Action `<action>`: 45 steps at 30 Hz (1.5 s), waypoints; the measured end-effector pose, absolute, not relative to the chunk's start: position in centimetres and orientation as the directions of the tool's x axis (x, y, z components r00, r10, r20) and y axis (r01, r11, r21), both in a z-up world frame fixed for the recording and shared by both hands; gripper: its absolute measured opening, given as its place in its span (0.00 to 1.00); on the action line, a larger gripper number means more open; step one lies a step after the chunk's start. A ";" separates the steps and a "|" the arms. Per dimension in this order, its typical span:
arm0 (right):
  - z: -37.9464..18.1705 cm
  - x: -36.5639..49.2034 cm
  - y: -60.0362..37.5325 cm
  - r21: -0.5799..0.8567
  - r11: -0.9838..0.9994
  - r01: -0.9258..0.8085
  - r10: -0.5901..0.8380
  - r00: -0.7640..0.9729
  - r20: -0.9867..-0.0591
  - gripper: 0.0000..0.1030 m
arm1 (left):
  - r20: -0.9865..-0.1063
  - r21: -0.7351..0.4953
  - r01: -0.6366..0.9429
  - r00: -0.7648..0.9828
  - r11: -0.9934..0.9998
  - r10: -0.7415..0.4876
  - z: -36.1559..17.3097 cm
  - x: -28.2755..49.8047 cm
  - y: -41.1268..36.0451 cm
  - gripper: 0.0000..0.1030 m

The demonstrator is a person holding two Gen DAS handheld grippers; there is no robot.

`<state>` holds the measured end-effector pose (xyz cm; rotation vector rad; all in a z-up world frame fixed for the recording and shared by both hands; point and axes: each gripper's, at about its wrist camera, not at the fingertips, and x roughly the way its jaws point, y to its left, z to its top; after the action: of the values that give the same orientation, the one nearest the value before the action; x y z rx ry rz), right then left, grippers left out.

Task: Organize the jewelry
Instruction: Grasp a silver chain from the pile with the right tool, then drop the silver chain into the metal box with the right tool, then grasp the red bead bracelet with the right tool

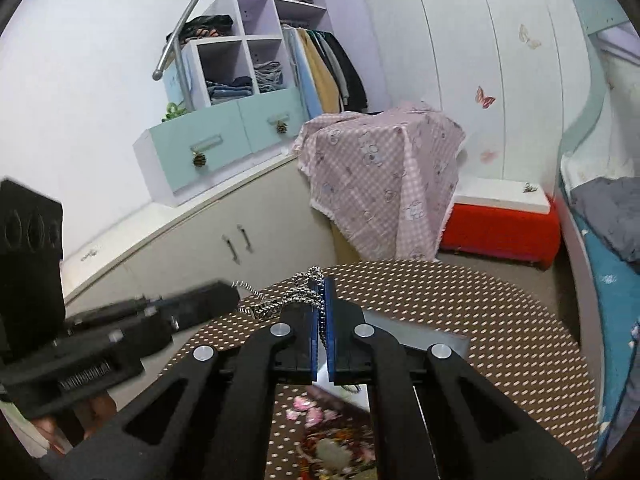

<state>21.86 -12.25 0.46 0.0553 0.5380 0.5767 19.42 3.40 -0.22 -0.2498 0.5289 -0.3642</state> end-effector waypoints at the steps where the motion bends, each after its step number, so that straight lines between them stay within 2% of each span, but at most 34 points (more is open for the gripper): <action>1: 0.1 22.2 -12.4 0.190 0.848 -0.494 0.520 0.708 -0.478 0.01 | -0.455 -0.319 0.270 0.798 0.909 -0.396 -0.5 19.6 3.2 0.11; 3: -1.0 23.1 -12.5 0.193 0.859 -0.474 0.499 0.690 -0.524 0.01 | -0.478 -0.324 0.255 0.787 0.911 -0.391 -1.2 20.1 3.1 0.49; 4: -1.7 23.4 -12.5 0.189 0.867 -0.461 0.483 0.683 -0.548 0.01 | -0.474 -0.327 0.243 0.794 0.913 -0.381 -1.4 20.0 3.2 0.74; 5: -2.4 23.7 -12.6 0.188 0.874 -0.449 0.468 0.669 -0.577 0.01 | -0.461 -0.328 0.230 0.807 0.916 -0.368 -1.5 19.8 3.4 0.74; 9: -5.2 24.5 -12.9 0.200 0.893 -0.404 0.427 0.617 -0.660 0.03 | -0.504 -0.288 0.213 0.795 0.934 -0.337 -2.5 20.1 3.5 0.74; 14: -5.8 24.1 -13.3 0.202 0.904 -0.377 0.404 0.599 -0.691 0.07 | -0.548 -0.264 0.188 0.778 0.946 -0.307 -3.5 20.5 3.7 0.74; 17: -5.2 23.2 -13.9 0.189 0.911 -0.365 0.389 0.617 -0.684 0.31 | -0.562 -0.250 0.185 0.771 0.950 -0.298 -3.9 20.4 3.7 0.74; 18: -5.0 23.0 -14.0 0.178 0.916 -0.360 0.378 0.623 -0.684 0.34 | -0.570 -0.244 0.183 0.767 0.952 -0.294 -4.2 20.3 3.7 0.74; 27: -4.8 20.0 -15.4 0.192 0.906 -0.378 0.405 0.640 -0.653 0.35 | -0.630 -0.204 0.184 0.727 0.962 -0.273 -6.4 18.9 3.6 0.74; 40: -10.5 17.0 -14.3 0.201 0.902 -0.383 0.402 0.572 -0.715 0.35 | -0.689 -0.150 0.167 0.689 0.975 -0.224 -9.2 15.8 3.4 0.74; 41: -10.6 17.2 -14.3 0.204 0.904 -0.377 0.401 0.574 -0.714 0.34 | -0.690 -0.148 0.164 0.689 0.975 -0.221 -9.3 15.7 3.4 0.74; 45: -11.1 18.6 -14.0 0.227 0.899 -0.374 0.413 0.554 -0.723 0.20 | -0.696 -0.154 0.149 0.685 0.977 -0.215 -9.7 15.1 3.8 0.74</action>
<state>18.63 -14.02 -11.09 0.0489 0.8674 0.4650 15.06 3.84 -9.75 -0.0877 0.7906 -0.2043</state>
